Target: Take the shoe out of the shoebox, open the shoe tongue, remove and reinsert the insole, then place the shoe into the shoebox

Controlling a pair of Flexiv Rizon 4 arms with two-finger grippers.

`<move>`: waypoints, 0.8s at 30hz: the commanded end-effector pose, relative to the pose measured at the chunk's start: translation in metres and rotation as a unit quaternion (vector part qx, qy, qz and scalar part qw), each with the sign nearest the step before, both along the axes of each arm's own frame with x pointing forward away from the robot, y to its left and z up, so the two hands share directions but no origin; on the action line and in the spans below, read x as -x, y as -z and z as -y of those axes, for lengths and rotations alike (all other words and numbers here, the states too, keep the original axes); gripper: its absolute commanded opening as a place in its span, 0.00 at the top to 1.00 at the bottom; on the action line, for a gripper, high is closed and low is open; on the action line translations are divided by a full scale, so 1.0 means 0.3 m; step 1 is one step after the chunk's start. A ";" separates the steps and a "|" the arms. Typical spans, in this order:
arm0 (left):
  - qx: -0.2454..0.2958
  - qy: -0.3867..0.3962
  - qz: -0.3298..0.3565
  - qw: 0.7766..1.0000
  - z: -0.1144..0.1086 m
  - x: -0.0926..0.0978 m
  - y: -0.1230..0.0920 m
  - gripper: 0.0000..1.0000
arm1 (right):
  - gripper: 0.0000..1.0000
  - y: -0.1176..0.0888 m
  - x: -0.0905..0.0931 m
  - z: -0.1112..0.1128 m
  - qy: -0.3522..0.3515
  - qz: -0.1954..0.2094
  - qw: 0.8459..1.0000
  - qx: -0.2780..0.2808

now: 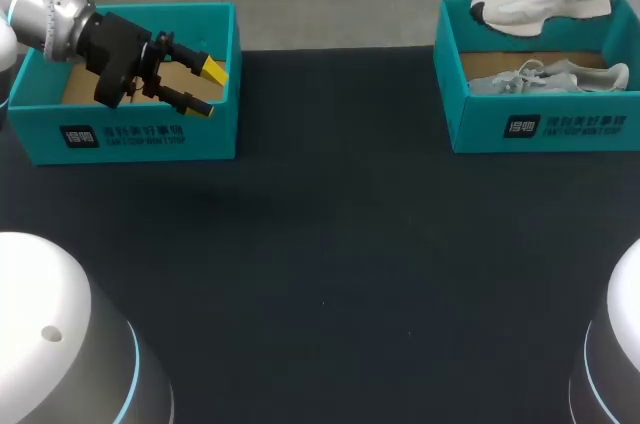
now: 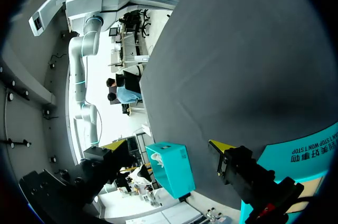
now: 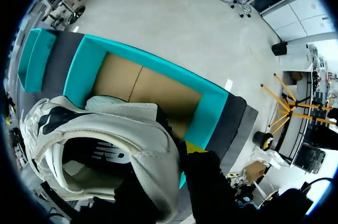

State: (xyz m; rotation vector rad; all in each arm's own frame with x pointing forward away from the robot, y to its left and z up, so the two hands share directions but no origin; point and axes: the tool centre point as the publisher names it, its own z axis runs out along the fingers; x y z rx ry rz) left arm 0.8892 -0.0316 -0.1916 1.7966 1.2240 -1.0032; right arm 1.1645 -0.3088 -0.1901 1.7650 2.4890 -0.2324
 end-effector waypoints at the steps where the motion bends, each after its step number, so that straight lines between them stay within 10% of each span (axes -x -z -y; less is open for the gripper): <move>1: -0.001 0.001 0.000 1.000 0.000 -0.003 0.000 0.00 | 1.00 -0.008 0.003 0.028 0.272 0.040 0.961 -0.018; 24: -0.001 0.001 0.000 1.000 0.000 -0.003 0.000 0.00 | 1.00 0.002 0.004 -0.016 0.250 0.031 0.968 -0.022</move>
